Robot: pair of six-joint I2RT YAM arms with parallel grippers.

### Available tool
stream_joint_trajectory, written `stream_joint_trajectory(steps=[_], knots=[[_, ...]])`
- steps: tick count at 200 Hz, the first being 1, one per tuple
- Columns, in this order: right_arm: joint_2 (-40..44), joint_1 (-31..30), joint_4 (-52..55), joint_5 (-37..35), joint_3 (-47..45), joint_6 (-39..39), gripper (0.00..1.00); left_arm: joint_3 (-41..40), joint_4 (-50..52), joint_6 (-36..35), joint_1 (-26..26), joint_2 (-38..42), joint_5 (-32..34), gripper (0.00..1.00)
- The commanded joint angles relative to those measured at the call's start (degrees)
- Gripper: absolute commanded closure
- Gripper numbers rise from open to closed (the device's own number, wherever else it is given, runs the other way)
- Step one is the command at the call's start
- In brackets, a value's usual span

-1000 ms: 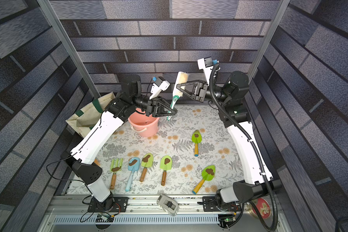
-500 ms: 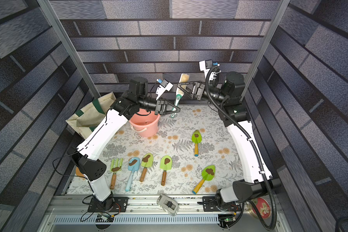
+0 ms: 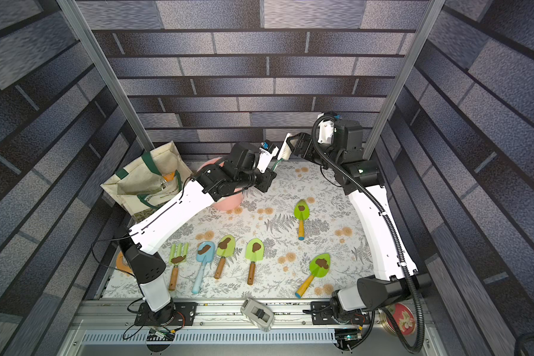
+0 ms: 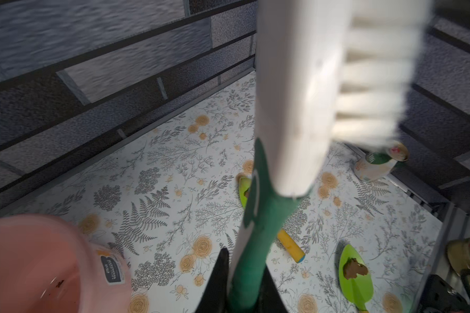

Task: Brush the soil off the hand trowel and place it into the bucket
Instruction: Place the hand trowel at the center of the board.

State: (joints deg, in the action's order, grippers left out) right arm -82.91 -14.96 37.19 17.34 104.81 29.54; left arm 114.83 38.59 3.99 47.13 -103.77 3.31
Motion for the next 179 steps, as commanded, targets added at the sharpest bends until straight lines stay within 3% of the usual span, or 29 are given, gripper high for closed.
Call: stream_joint_trajectory(steps=[1, 91, 106, 131, 164, 170, 179], knots=[[-0.93, 0.2, 0.32, -2.23, -2.49, 1.21, 0.13, -0.2, -2.0, -2.3, 1.03, -1.11, 10.81, 1.0], [-2.09, 0.22, -12.3, 6.0, -8.33, 4.06, 0.21, 0.25, -1.38, -4.74, 3.2, -1.88, 8.95, 1.0], [-2.98, 0.19, -11.97, 6.19, -7.42, 4.21, 0.29, 0.05, -1.52, -5.19, 3.55, -1.53, 8.47, 1.0], [-4.07, 0.2, -13.3, 8.29, -6.84, 5.68, 0.52, 0.04, -1.67, -5.48, 3.81, -1.27, 8.29, 1.0], [-3.73, 0.2, -11.98, 7.9, -6.92, 5.18, 0.74, 0.85, -0.02, -4.92, 2.88, -1.61, 7.76, 1.0], [-3.61, 0.26, -11.52, 7.51, -6.99, 4.85, 0.75, 1.28, 0.81, -4.3, 2.22, -1.61, 6.67, 0.91], [-3.35, 0.2, -11.22, 7.06, -7.16, 4.28, 0.77, 1.76, 1.89, -3.21, 0.88, -1.31, 2.54, 0.7]])
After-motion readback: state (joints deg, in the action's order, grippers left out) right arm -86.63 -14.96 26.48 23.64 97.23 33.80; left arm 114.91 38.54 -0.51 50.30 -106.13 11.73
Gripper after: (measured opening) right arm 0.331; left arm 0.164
